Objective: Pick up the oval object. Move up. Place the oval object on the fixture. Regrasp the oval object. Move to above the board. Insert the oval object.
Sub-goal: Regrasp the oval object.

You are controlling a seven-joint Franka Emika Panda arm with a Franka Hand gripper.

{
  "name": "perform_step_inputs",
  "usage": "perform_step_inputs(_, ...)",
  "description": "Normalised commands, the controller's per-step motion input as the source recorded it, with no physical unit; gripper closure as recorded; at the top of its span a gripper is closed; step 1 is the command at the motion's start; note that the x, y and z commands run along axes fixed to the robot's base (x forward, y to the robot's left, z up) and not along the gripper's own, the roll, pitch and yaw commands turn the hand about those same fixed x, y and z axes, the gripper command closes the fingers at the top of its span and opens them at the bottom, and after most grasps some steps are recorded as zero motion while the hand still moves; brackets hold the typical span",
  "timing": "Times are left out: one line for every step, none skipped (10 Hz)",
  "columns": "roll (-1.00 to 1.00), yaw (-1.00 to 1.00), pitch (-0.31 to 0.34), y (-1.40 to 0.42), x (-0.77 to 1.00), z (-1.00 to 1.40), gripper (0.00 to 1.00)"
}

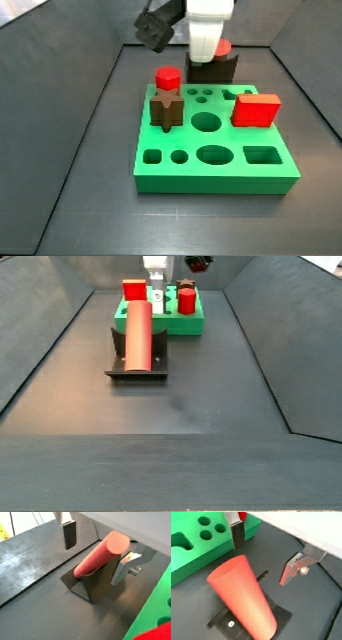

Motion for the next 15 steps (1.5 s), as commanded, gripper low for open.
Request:
perform_step_inputs(-0.02,0.04,0.203,-0.01,0.84,0.0,0.0)
perform_step_inputs(-0.02,0.04,0.211,-0.01,0.74,0.0,0.0)
perform_step_inputs(-0.03,0.05,0.211,-0.01,0.67,0.0,0.0)
perform_step_inputs(-0.03,0.05,0.219,-0.01,0.58,0.0,0.0)
perform_step_inputs(-0.03,0.05,0.223,-0.01,0.53,0.0,0.0)
perform_step_inputs(-0.03,0.05,0.232,-0.01,0.45,0.01,0.0)
perform_step_inputs(-0.03,0.05,0.236,-0.01,0.41,0.0,0.0)
perform_step_inputs(-0.04,0.06,0.23,-0.01,0.33,0.0,0.0)
perform_step_inputs(-0.04,0.06,0.229,-0.01,0.3,0.0,0.0)
perform_step_inputs(-0.04,0.06,0.232,-0.01,0.22,0.0,0.0)
perform_step_inputs(-0.04,0.06,0.237,-0.01,0.18,0.0,0.0)
perform_step_inputs(-0.05,0.06,0.239,-0.01,0.12,0.0,0.0)
perform_step_inputs(-0.05,0.06,0.235,-0.01,0.09,0.0,0.0)
perform_step_inputs(-0.05,0.06,0.221,-0.01,0.08,0.0,0.0)
perform_step_inputs(-0.05,0.06,0.218,-0.01,0.08,0.0,0.0)
